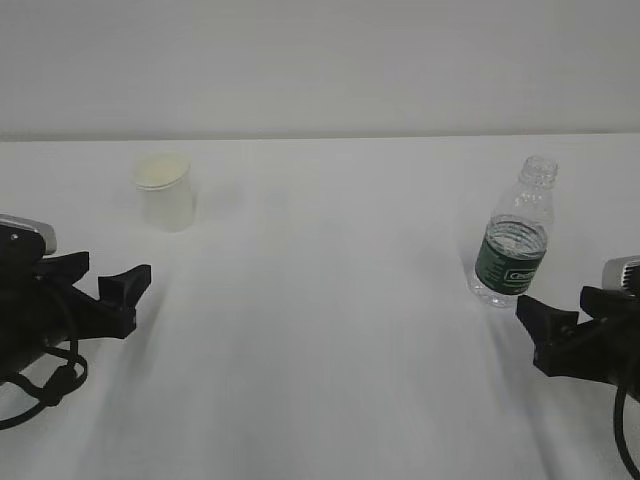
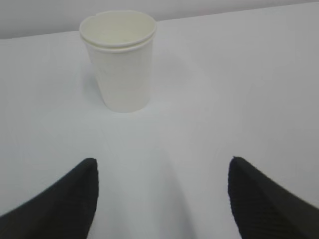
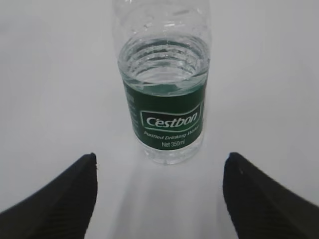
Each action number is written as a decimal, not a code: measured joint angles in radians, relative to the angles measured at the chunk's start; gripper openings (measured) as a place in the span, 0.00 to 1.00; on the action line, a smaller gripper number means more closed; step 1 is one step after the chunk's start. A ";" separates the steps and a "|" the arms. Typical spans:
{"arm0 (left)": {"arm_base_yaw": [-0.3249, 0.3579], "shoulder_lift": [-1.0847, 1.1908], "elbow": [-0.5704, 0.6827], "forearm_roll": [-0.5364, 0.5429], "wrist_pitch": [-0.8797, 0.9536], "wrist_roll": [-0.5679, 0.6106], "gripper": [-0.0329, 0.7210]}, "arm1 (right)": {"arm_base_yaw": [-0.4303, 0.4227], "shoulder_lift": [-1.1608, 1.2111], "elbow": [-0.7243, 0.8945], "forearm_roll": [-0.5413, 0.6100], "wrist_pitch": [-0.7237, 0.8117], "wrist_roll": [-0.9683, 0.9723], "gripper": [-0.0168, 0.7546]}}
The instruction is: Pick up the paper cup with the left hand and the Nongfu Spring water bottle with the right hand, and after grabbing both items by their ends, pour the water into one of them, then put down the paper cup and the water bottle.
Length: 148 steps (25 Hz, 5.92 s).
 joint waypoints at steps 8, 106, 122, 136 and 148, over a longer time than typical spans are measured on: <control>0.000 0.041 -0.051 -0.001 0.000 0.002 0.82 | 0.000 0.095 -0.075 -0.006 0.000 0.000 0.78; 0.000 0.074 -0.084 -0.017 0.000 0.013 0.82 | 0.000 0.357 -0.439 -0.008 -0.004 0.000 0.78; 0.000 0.074 -0.084 -0.019 0.000 0.013 0.82 | 0.000 0.337 -0.439 -0.008 -0.004 0.000 0.73; 0.000 0.095 -0.092 -0.049 0.000 0.053 0.82 | 0.000 0.314 -0.424 -0.031 0.012 -0.006 0.67; 0.000 0.183 -0.250 -0.062 0.000 0.053 0.82 | 0.000 0.221 -0.418 -0.042 0.024 -0.047 0.67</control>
